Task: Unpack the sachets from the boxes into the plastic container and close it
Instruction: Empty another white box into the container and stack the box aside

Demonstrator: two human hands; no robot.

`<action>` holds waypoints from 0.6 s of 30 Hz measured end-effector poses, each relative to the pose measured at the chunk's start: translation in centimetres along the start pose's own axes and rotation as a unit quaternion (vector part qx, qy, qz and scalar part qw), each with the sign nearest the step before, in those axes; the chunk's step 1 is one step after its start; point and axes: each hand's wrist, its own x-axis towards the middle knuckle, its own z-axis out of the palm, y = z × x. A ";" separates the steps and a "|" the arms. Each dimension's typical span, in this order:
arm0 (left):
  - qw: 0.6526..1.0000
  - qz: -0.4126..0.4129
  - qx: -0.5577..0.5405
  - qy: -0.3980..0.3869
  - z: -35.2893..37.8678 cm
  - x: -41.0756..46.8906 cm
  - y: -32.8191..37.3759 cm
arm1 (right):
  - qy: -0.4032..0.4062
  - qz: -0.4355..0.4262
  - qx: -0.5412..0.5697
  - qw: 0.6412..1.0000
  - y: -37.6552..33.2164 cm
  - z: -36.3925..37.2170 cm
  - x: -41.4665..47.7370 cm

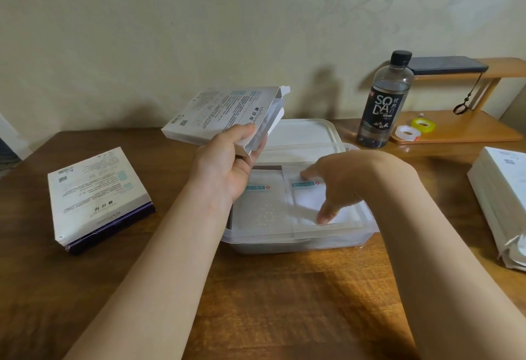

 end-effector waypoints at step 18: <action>1.000 -0.001 -0.003 0.001 0.0 -0.1 -0.1 | -0.025 -0.013 -0.041 0.999 -0.4 0.1 0.0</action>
